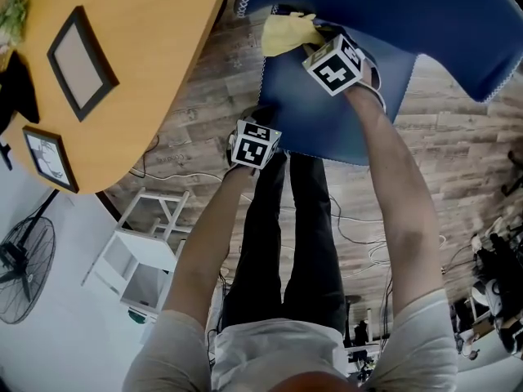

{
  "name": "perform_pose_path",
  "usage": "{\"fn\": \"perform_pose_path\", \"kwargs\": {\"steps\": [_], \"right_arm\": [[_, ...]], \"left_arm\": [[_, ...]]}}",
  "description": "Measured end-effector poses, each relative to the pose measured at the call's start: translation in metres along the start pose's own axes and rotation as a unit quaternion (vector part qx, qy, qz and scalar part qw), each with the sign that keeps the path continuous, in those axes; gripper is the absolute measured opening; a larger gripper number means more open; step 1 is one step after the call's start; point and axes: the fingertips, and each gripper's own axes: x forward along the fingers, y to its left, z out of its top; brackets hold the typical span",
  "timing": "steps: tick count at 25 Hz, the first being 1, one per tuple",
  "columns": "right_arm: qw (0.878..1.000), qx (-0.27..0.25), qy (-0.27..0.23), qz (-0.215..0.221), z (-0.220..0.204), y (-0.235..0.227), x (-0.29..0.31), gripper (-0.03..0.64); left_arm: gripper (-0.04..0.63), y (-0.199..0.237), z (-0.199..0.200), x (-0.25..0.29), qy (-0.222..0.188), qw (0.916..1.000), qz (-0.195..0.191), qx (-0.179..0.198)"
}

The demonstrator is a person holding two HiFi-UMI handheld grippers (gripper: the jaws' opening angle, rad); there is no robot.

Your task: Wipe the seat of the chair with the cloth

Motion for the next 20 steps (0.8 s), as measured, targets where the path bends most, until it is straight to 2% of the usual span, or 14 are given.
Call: {"fn": "perform_pose_path", "kwargs": {"steps": [12, 20], "right_arm": [[0.999, 0.013, 0.01, -0.034, -0.035, -0.017, -0.017, 0.135], [0.999, 0.028, 0.005, -0.037, -0.065, -0.024, -0.033, 0.135]], "left_arm": [[0.028, 0.0, 0.001, 0.0, -0.001, 1.0, -0.001, 0.004], [0.028, 0.001, 0.001, -0.001, 0.002, 0.9999, 0.0, 0.011]]}}
